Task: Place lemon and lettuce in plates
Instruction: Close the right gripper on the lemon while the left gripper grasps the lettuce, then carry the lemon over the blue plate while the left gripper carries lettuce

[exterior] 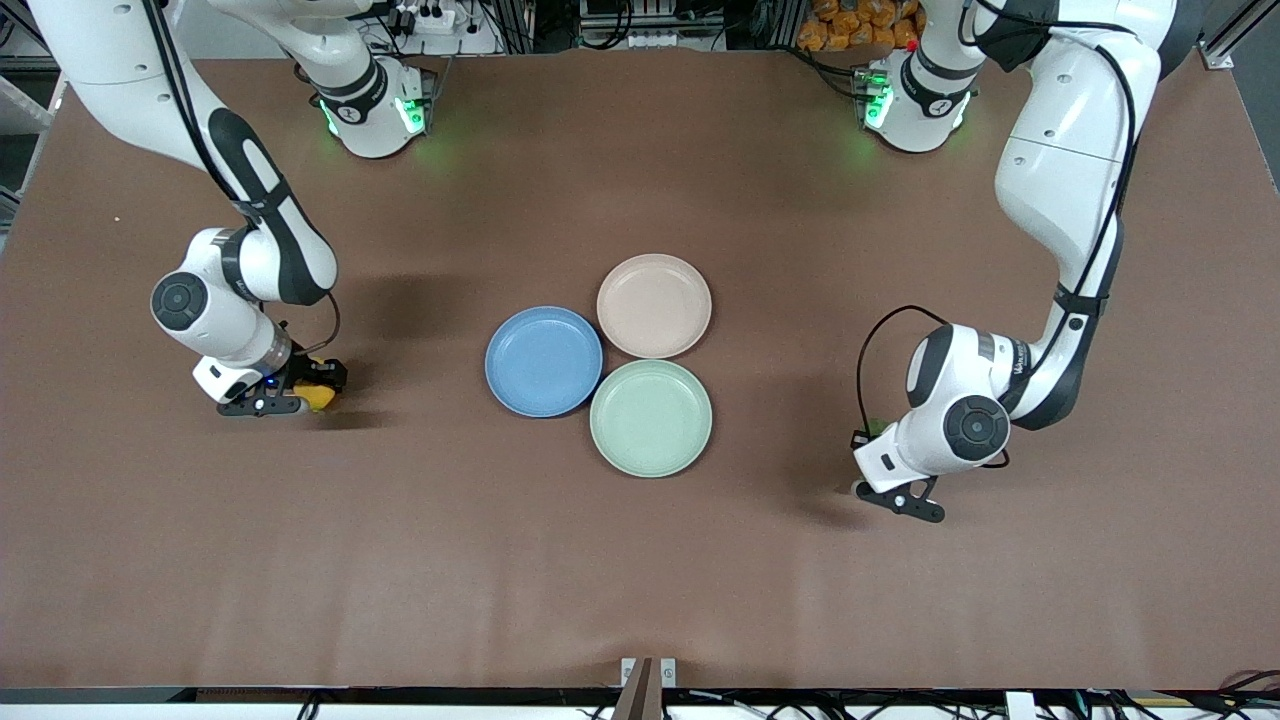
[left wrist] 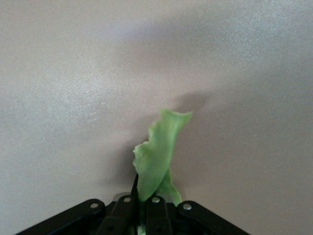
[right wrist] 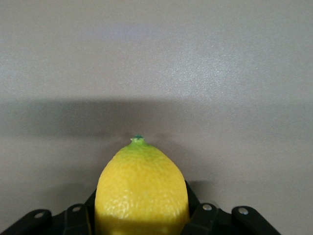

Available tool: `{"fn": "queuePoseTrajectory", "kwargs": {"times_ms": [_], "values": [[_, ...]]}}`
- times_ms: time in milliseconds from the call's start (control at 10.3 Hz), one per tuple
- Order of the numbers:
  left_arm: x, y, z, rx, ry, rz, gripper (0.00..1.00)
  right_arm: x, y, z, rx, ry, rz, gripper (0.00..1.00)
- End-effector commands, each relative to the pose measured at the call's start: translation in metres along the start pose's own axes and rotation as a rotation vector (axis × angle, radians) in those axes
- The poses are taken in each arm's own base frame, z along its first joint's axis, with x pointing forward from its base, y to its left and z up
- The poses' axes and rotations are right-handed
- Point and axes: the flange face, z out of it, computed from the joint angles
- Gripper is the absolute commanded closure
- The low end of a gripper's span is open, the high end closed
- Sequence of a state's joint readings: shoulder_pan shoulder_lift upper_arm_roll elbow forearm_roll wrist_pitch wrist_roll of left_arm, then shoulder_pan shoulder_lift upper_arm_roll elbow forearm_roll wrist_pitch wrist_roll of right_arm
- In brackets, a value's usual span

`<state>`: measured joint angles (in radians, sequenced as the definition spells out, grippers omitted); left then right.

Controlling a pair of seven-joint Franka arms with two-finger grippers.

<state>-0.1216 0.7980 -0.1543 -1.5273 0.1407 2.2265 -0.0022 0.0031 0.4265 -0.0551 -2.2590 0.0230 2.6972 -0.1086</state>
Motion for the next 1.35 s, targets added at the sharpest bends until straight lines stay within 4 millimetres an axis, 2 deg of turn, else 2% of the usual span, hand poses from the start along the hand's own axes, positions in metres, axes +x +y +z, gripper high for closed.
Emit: {"fn": "queuePoseTrajectory", "kwargs": {"times_ms": [0,97,290,484,677,774,968,1065,1258], "values": [[0.003,0.015,-0.016,0.016,0.028,-0.041,1.0,-0.003,-0.001,-0.001,0.004,0.008,0.016,1.0],[0.004,0.026,-0.024,0.016,0.039,-0.054,1.0,-0.003,-0.001,-0.001,0.004,0.008,0.014,1.0],[0.003,0.047,-0.054,-0.011,0.062,-0.101,1.0,0.002,-0.001,-0.01,0.004,0.018,0.011,1.0],[-0.006,0.082,-0.064,-0.028,0.019,-0.155,1.0,0.008,-0.001,-0.022,0.004,0.038,0.008,1.0],[-0.018,0.116,-0.089,-0.036,-0.033,-0.186,1.0,0.022,-0.012,-0.043,0.013,-0.007,-0.003,1.0],[-0.025,0.134,-0.098,-0.036,-0.065,-0.188,1.0,0.03,-0.021,-0.056,0.018,-0.042,0.005,1.0],[-0.04,0.171,-0.101,-0.038,-0.135,-0.197,1.0,0.054,-0.045,-0.088,0.02,-0.089,0.03,1.0],[-0.044,0.191,-0.099,-0.042,-0.149,-0.212,1.0,0.059,-0.059,-0.095,0.02,-0.089,0.034,1.0],[-0.062,0.256,-0.09,-0.019,-0.166,-0.248,1.0,0.065,-0.095,-0.103,0.021,-0.072,0.046,1.0]]}}
